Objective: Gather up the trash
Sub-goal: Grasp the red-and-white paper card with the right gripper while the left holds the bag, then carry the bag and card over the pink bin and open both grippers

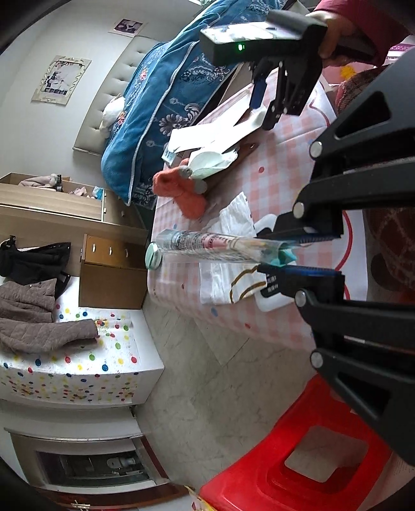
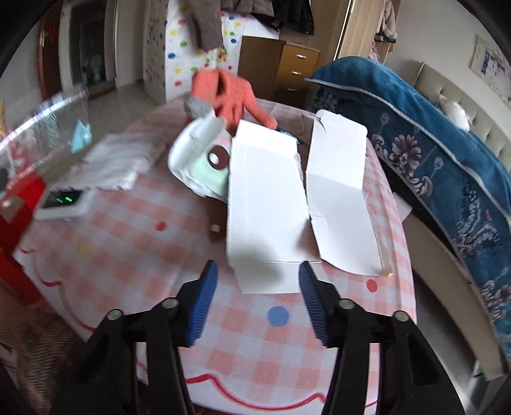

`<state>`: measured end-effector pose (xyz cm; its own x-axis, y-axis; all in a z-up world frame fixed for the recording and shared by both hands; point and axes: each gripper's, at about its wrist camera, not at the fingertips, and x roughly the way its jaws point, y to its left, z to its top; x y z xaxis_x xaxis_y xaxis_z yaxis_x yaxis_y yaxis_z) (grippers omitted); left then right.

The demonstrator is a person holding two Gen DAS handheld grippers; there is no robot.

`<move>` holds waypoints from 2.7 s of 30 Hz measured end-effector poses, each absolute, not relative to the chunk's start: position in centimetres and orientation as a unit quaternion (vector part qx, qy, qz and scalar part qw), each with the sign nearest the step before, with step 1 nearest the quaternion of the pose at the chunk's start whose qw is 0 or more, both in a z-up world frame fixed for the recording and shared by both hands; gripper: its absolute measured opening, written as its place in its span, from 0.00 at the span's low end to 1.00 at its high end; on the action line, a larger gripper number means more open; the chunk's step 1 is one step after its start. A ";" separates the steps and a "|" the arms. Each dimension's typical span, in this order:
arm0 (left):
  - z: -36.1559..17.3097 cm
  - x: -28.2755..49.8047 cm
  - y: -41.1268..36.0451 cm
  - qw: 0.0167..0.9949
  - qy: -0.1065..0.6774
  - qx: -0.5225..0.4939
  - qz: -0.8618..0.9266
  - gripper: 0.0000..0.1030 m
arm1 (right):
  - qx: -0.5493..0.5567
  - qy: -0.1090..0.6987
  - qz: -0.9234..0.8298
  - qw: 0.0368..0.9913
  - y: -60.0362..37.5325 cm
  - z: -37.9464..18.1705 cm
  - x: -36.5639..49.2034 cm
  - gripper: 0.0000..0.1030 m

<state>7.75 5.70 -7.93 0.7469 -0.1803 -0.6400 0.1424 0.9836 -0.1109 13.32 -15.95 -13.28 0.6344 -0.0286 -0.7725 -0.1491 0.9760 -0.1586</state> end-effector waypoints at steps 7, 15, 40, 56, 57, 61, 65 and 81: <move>-8.0 7.6 5.4 0.932 0.351 -0.026 -0.086 0.10 | -0.133 0.406 0.032 0.903 -15.5 -14.1 13.4 0.21; -6.7 6.4 4.3 0.937 0.337 -0.025 -0.091 0.10 | -0.033 0.342 0.059 0.937 -18.8 -8.1 11.3 0.00; -8.5 0.2 -21.5 0.863 0.329 0.088 -0.373 0.10 | 0.076 0.331 -0.057 0.939 -32.7 -6.2 -6.4 0.00; -16.6 -2.4 -36.8 0.783 0.389 0.178 -0.452 0.11 | 0.162 0.378 -0.176 0.894 -44.4 -13.6 -12.8 0.00; -17.4 -2.4 -37.6 0.774 0.398 0.188 -0.455 0.11 | 0.172 0.385 -0.181 0.889 -45.3 -14.6 -13.0 0.00; -19.2 -2.0 -39.3 0.751 0.426 0.199 -0.463 0.14 | 0.192 0.401 -0.184 0.877 -46.6 -16.9 -13.0 0.00; -20.4 -1.5 -40.2 0.736 0.448 0.198 -0.468 0.61 | 0.200 0.422 -0.187 0.864 -47.9 -19.3 -12.5 0.03; -11.4 -0.3 -32.0 0.838 0.341 0.117 -0.409 0.66 | 0.171 0.320 -0.225 0.904 -46.6 -10.4 -14.5 0.13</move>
